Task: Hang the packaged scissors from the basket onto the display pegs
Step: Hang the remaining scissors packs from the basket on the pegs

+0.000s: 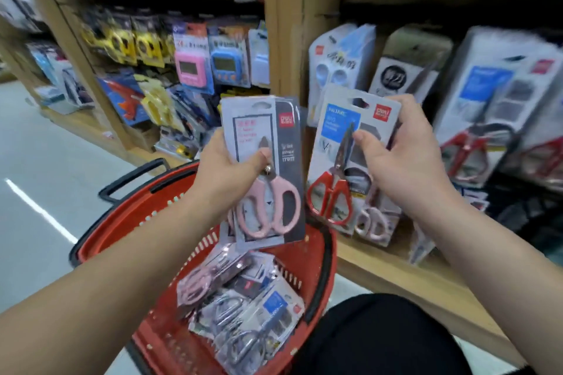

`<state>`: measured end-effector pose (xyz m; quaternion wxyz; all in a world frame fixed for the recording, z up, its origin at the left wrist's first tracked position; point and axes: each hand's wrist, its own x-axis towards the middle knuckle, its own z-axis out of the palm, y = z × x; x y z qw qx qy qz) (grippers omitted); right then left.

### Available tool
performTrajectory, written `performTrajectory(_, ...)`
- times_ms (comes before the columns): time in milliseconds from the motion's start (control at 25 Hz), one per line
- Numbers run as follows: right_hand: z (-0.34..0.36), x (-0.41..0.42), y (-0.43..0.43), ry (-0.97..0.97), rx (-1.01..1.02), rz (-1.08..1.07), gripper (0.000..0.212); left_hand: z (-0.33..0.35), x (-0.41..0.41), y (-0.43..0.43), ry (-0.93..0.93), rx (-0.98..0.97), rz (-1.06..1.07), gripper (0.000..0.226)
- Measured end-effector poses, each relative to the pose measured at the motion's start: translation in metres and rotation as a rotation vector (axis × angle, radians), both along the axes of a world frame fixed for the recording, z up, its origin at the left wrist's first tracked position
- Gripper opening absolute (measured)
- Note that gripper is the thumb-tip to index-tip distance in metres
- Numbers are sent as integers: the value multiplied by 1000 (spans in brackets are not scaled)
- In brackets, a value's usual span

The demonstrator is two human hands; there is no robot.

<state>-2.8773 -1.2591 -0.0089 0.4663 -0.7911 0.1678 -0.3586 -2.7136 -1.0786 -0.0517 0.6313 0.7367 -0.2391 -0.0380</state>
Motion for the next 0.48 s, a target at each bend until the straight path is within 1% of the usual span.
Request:
performTrajectory(80,15,-21,-21,-26,-3,-50,33,25,-16,-34,-42,-52,-93,33)
performTrajectory(200,30,-58,-53,-80,0,-136,36,47,-47,-88,-60,-84,-176,36)
performTrajectory(320,29,-95,-82,-124,53,-220,44,53,-74,-135,-23,-80,-238,41)
performTrajectory(400,20,-118,-103,-112,66,-307,49,50,-92,-164,24,-85,-260,41)
performTrajectory(480,6,-138,-117,-99,106,-347,51,43,-111,-187,65,-73,-300,41)
